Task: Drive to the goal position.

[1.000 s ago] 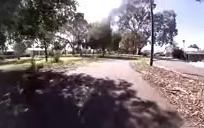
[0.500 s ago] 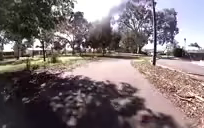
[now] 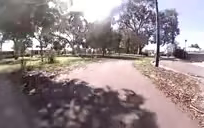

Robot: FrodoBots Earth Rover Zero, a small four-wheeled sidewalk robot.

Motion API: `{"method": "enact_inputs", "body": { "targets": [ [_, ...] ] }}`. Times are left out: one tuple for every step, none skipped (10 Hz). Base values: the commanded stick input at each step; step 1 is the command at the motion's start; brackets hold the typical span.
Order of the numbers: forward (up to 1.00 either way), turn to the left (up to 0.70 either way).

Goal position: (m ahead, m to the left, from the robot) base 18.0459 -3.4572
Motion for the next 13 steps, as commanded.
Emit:
{"method": "enact_inputs", "body": {
  "targets": [
    [0.70, 0.00],
    [0.70, 0.00],
    [0.70, 0.00],
    [0.70, 0.00],
    [0.70, 0.00],
    [0.70, 0.00],
    [0.70, 0.00],
    [0.70, 0.00],
    [0.70, 0.00],
    [0.70, 0.00],
    [0.70, 0.00],
    [0.70, 0.00],
    [0.70, 0.00]
  ]
}}
